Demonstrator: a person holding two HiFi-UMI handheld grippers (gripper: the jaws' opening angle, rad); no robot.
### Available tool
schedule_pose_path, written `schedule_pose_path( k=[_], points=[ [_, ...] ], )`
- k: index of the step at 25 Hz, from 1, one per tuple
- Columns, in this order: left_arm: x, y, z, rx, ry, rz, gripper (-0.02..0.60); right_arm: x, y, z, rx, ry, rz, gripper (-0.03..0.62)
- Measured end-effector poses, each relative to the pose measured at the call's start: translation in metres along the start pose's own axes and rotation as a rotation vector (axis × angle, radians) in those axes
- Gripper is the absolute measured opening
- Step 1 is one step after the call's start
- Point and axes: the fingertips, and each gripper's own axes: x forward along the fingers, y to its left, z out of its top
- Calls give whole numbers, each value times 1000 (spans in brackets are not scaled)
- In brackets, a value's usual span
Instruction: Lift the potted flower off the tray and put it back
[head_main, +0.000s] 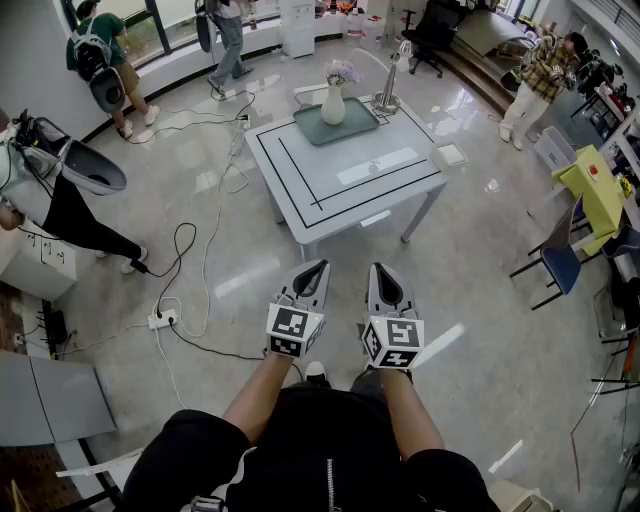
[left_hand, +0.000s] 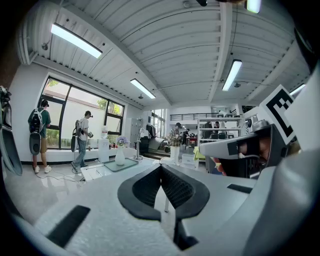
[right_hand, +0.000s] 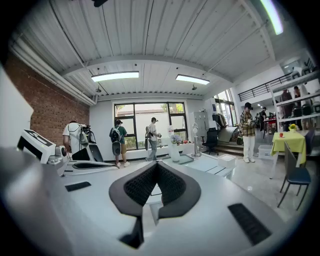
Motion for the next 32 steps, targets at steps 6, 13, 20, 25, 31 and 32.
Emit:
schedule_pose_path(
  k=[6,13,20,25,31,32],
  points=[
    [5,10,-1,-6,6,1,6,11,0,1,5,1,-5,6],
    [12,24,-3,1,15,4,6,28,5,-2,11,15,-1,6],
    [38,44,0,-16,25,13,6,54,0,11,10,-17,20,6],
    [77,60,1,-14,28,11,6,92,-21,19,1,-38,14,6],
    [144,101,12,-5,33,21,6,176,-50,35,14,-43,23,6],
    [157,111,15,-8,36,27,6,192,-54,40,12,-43,29,6]
  ],
)
